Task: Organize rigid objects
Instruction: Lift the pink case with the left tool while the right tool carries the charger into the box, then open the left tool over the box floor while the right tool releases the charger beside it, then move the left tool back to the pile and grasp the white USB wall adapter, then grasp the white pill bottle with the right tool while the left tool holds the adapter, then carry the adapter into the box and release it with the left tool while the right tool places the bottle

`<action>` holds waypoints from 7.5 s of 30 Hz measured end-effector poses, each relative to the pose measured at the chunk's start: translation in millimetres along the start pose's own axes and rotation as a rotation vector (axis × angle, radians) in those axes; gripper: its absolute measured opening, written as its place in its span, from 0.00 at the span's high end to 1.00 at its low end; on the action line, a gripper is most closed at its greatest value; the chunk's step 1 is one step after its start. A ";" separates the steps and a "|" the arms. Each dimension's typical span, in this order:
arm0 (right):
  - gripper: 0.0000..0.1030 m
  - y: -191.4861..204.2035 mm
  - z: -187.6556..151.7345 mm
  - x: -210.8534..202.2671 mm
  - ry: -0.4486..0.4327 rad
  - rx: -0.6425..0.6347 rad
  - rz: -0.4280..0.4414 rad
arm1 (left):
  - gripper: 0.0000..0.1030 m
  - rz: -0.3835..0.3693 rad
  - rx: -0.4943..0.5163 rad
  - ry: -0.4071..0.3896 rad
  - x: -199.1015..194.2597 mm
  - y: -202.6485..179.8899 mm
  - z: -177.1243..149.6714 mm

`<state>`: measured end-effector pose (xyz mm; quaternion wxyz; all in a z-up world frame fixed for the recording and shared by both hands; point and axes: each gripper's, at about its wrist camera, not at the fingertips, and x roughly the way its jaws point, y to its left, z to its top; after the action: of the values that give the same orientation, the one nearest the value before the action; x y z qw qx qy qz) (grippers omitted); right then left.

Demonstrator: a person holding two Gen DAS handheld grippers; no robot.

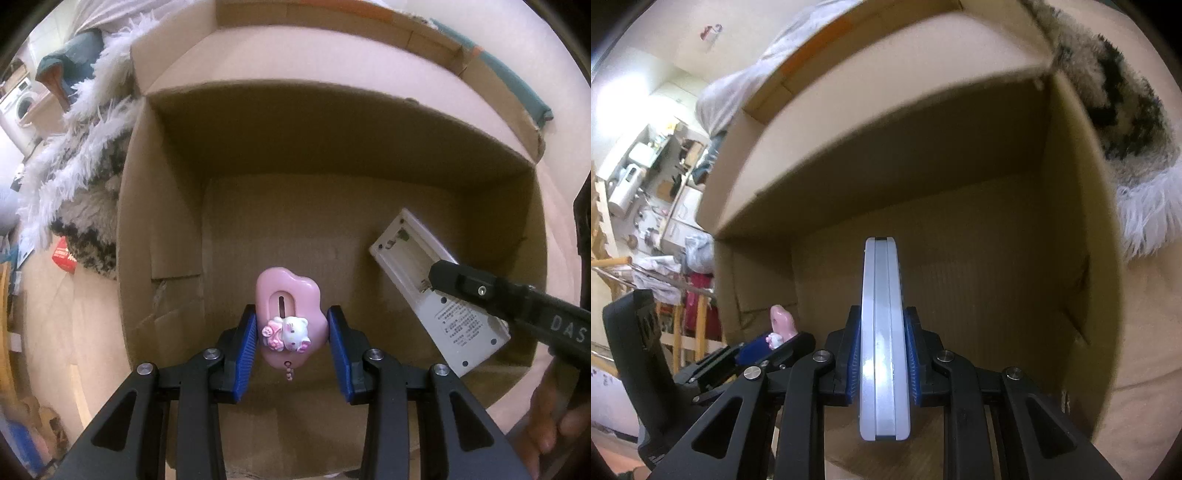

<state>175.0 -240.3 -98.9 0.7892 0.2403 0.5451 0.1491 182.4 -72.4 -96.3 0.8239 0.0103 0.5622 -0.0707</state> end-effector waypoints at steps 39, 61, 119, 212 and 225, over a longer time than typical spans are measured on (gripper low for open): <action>0.00 37.9 11.4 -6.8 -0.093 -0.120 -0.063 | 0.35 0.013 0.013 -0.023 -6.2 -8.7 -5.4; 0.00 43.2 -25.9 -88.3 -0.238 -0.161 -0.050 | 0.35 0.033 -0.043 -0.154 -88.1 8.1 -34.3; 0.00 -5.4 -102.4 -61.5 0.015 -0.019 -0.185 | 0.61 0.030 -0.104 0.184 -44.2 2.6 -129.2; 0.72 45.5 -5.9 -86.8 -0.181 -0.199 -0.060 | 0.61 0.036 -0.136 -0.072 -79.8 26.3 -2.8; 0.72 26.7 -8.9 -27.4 -0.039 -0.168 -0.120 | 0.61 0.061 -0.045 -0.037 -32.5 10.8 -8.2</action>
<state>157.5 -229.6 -65.5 0.8246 0.1432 0.5286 0.1418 164.6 -57.5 -69.9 0.8360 0.0077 0.5477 -0.0329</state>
